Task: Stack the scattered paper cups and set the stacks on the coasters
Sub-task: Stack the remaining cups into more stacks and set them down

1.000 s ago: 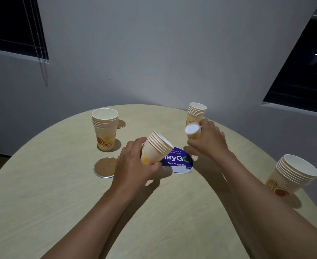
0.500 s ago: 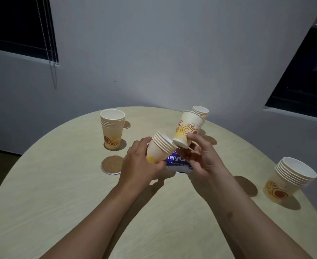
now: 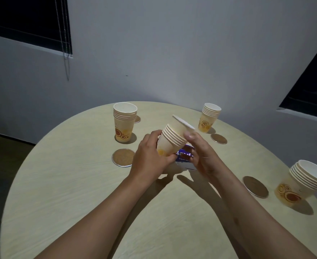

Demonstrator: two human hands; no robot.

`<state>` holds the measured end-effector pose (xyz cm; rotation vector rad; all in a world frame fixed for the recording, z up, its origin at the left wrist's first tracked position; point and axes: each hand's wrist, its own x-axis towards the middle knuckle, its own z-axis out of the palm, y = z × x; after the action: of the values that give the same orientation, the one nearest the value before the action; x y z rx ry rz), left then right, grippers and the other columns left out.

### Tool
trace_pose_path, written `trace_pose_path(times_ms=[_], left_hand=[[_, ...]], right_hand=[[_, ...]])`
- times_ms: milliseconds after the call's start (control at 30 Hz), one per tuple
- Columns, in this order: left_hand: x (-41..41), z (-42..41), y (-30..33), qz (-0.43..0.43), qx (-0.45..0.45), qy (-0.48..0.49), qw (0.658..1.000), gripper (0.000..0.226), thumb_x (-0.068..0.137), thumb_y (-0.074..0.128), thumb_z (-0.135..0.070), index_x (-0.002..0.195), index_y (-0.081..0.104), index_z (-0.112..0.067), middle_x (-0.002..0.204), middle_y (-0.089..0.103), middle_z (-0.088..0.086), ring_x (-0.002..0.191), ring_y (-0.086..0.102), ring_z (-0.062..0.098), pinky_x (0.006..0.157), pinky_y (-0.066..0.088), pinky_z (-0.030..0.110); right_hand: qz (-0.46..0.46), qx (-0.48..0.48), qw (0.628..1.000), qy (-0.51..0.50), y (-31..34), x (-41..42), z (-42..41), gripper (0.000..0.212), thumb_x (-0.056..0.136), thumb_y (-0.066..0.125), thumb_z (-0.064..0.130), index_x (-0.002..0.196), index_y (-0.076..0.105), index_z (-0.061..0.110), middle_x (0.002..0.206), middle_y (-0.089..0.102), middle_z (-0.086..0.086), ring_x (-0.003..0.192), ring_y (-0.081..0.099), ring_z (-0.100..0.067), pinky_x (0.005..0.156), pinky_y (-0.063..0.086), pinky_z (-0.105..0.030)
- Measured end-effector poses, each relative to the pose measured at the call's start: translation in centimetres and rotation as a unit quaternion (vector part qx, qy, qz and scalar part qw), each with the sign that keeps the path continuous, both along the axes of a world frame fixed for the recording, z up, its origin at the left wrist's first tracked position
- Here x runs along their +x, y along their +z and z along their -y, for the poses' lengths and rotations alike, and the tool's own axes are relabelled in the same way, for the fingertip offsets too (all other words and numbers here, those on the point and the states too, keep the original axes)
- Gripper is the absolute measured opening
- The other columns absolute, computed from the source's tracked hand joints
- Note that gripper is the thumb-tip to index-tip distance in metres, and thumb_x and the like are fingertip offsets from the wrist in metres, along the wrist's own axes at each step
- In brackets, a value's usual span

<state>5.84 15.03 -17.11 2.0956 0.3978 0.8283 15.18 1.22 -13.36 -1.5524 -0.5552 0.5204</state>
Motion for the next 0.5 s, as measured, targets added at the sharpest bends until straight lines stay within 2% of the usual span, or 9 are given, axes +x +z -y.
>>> trace_pose_path(times_ms=[100, 167, 200, 267, 300, 367, 433, 500], left_hand=[[-0.1, 0.0, 0.1, 0.002, 0.0, -0.003, 1.0, 0.079, 0.069, 0.082, -0.041, 0.136, 0.04, -0.032, 0.127, 0.053, -0.004, 0.105, 0.054, 0.012, 0.08, 0.053, 0.029], [-0.1, 0.2, 0.1, 0.005, 0.002, -0.008, 1.0, 0.078, 0.068, 0.081, -0.041, 0.134, 0.041, -0.032, 0.125, 0.054, -0.005, 0.102, 0.053, 0.012, 0.079, 0.054, 0.03], [-0.2, 0.2, 0.1, 0.007, 0.002, -0.01, 1.0, 0.077, 0.068, 0.081, -0.041, 0.133, 0.041, -0.033, 0.124, 0.054, -0.006, 0.101, 0.053, 0.011, 0.079, 0.055, 0.031], [-0.2, 0.2, 0.0, 0.009, -0.002, -0.016, 1.0, 0.076, 0.068, 0.08, -0.041, 0.133, 0.04, -0.035, 0.124, 0.054, -0.007, 0.101, 0.053, 0.01, 0.079, 0.056, 0.032], [-0.2, 0.2, 0.1, 0.008, -0.005, -0.019, 1.0, 0.076, 0.068, 0.08, -0.042, 0.133, 0.04, -0.035, 0.124, 0.054, -0.008, 0.101, 0.054, 0.01, 0.079, 0.056, 0.032], [-0.2, 0.1, 0.1, 0.009, -0.013, -0.024, 1.0, 0.076, 0.068, 0.079, -0.043, 0.132, 0.04, -0.035, 0.122, 0.054, -0.009, 0.099, 0.055, 0.011, 0.078, 0.057, 0.034], [-0.2, 0.2, 0.2, 0.014, -0.023, -0.03, 0.999, 0.073, 0.066, 0.078, -0.043, 0.13, 0.042, -0.036, 0.119, 0.054, -0.01, 0.096, 0.057, 0.012, 0.076, 0.058, 0.035], [-0.2, 0.2, 0.3, 0.019, -0.035, -0.035, 0.999, 0.07, 0.065, 0.078, -0.043, 0.127, 0.046, -0.037, 0.115, 0.057, -0.011, 0.093, 0.059, 0.013, 0.073, 0.057, 0.035]], right_hand=[[-0.041, 0.018, 0.999, -0.024, 0.5, -0.2, -0.3, 0.085, 0.077, 0.068, 0.066, 0.148, 0.046, 0.024, 0.156, 0.048, -0.006, 0.14, 0.049, -0.032, 0.114, 0.042, -0.055], [-0.073, 0.017, 0.997, -0.028, 0.7, -0.3, -0.4, 0.103, 0.066, 0.069, 0.074, 0.151, 0.045, 0.021, 0.156, 0.048, -0.008, 0.139, 0.05, -0.034, 0.114, 0.043, -0.056], [-0.076, 0.018, 0.997, -0.021, 0.8, -0.4, -0.5, 0.102, 0.066, 0.068, 0.074, 0.15, 0.047, 0.02, 0.152, 0.052, -0.01, 0.136, 0.053, -0.034, 0.112, 0.045, -0.057], [-0.063, 0.02, 0.998, -0.011, 0.8, -0.6, -0.8, 0.086, 0.075, 0.063, 0.068, 0.145, 0.052, 0.02, 0.146, 0.056, -0.012, 0.132, 0.056, -0.036, 0.108, 0.049, -0.058], [-0.051, 0.021, 0.998, -0.012, 0.7, -0.7, -0.9, 0.079, 0.078, 0.061, 0.065, 0.143, 0.054, 0.021, 0.143, 0.058, -0.012, 0.13, 0.057, -0.036, 0.104, 0.053, -0.056], [-0.028, 0.025, 0.999, -0.018, 0.4, -0.8, -1.2, 0.07, 0.08, 0.062, 0.061, 0.141, 0.056, 0.025, 0.139, 0.06, -0.008, 0.125, 0.06, -0.032, 0.087, 0.061, -0.043], [-0.018, 0.03, 0.999, -0.022, 0.1, -0.9, -1.3, 0.068, 0.08, 0.065, 0.06, 0.139, 0.057, 0.028, 0.135, 0.063, -0.005, 0.12, 0.063, -0.029, 0.074, 0.061, -0.031], [-0.015, 0.029, 0.999, -0.024, -0.1, -0.9, -1.5, 0.072, 0.075, 0.069, 0.065, 0.137, 0.06, 0.029, 0.132, 0.066, -0.005, 0.117, 0.065, -0.028, 0.07, 0.059, -0.028]])
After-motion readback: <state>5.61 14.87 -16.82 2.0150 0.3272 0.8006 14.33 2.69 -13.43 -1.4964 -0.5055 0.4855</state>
